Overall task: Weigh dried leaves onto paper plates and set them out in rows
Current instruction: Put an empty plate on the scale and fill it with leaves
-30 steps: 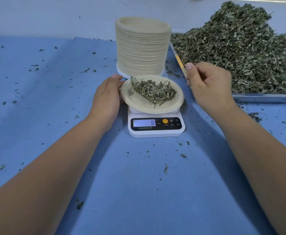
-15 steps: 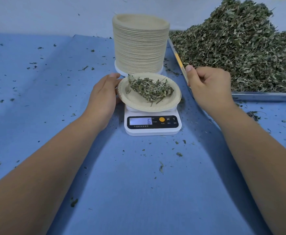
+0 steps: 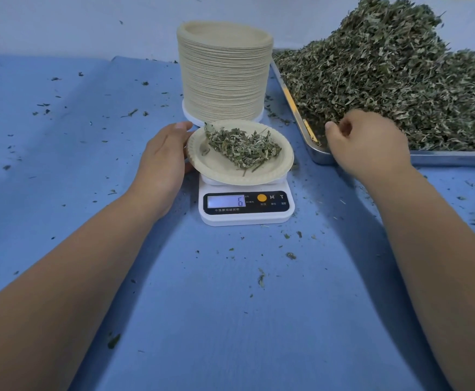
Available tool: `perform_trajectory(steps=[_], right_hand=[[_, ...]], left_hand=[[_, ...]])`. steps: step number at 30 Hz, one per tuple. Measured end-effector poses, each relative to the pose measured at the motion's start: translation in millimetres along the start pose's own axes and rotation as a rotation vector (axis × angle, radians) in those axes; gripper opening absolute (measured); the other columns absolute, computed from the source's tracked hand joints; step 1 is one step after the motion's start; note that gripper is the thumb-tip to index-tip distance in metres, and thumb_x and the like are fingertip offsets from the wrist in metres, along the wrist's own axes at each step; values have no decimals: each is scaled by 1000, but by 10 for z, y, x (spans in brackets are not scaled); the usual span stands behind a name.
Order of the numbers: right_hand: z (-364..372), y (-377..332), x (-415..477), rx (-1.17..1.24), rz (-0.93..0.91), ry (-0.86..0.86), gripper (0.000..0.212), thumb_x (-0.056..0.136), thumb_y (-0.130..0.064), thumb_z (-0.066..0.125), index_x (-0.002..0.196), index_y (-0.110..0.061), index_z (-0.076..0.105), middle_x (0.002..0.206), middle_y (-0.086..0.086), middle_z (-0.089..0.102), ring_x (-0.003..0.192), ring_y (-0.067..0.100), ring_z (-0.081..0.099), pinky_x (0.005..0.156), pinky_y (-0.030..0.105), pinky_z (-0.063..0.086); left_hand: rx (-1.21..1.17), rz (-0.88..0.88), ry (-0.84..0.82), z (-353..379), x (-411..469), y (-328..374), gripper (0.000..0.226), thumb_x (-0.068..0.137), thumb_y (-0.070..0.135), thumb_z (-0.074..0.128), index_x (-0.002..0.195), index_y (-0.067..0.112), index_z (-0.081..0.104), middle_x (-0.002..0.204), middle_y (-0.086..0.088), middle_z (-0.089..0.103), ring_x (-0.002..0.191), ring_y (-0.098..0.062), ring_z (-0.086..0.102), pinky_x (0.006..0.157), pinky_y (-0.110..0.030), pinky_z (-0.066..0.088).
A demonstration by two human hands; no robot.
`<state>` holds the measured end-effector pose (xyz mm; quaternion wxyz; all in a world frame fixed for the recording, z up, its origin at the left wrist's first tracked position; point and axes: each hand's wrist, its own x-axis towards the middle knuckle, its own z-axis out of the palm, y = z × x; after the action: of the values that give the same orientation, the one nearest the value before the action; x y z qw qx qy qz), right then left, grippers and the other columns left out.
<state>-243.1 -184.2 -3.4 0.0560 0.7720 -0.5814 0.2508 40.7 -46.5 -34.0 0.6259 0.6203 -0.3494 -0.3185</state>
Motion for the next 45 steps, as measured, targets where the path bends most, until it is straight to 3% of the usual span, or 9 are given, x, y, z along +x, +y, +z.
perform_trajectory(steps=[4,10,16,23,29,34,38,42,45], right_hand=[[27,46,19,-246,94,-296,83,95,-75,6,114,-18,63,111,16,62,115,39,56,102,55,34],[24,38,15,-194,45,-266,83,94,-77,6,98,-17,63,105,16,65,93,34,54,87,49,37],[-26,126,64,-284,147,-429,109,78,-89,-8,134,-22,57,138,18,57,132,41,47,112,63,21],[20,176,85,-44,2,-164,73,98,-71,20,75,-13,59,72,9,59,73,30,58,58,32,36],[-54,250,89,-303,149,-373,95,90,-80,-1,125,-18,62,127,18,62,122,38,55,103,55,34],[35,106,54,-148,-46,-313,72,99,-70,10,83,-19,58,85,7,61,88,33,58,77,42,47],[128,-67,8,-2,-135,-212,62,102,-62,29,69,-16,53,66,4,54,66,26,53,52,30,29],[60,-91,61,3,-209,-44,53,101,-58,35,83,-15,59,84,4,52,92,32,54,69,36,41],[70,-102,36,-98,-135,-252,66,98,-72,19,89,-19,57,90,4,54,93,31,54,79,45,48]], left_hand=[[8,3,-2,2,-6,-2,24,105,37,41,109,40,64,128,5,69,116,-12,67,99,-36,57],[5,9,1,-9,-1,-14,25,104,36,40,105,42,65,127,6,71,115,-11,68,99,-37,57],[6,4,9,-10,23,-20,25,101,38,43,103,42,67,124,5,72,114,-12,69,92,-33,57],[12,8,11,-2,26,-17,25,99,36,43,101,43,67,122,4,73,110,-12,70,93,-34,57],[11,-6,22,11,28,-18,26,100,34,42,101,41,67,123,3,72,112,-14,70,95,-36,58],[16,-10,19,19,24,-19,25,102,32,43,102,41,67,124,2,72,113,-14,69,95,-34,57],[18,-2,9,15,-2,-3,25,100,37,44,102,41,68,121,3,73,112,-14,70,95,-35,57],[34,13,-6,22,-62,40,35,93,41,43,80,50,75,115,2,75,111,-19,70,100,-43,57],[21,11,-4,20,-77,52,29,89,45,45,91,43,73,114,3,75,110,-18,70,102,-46,56]])
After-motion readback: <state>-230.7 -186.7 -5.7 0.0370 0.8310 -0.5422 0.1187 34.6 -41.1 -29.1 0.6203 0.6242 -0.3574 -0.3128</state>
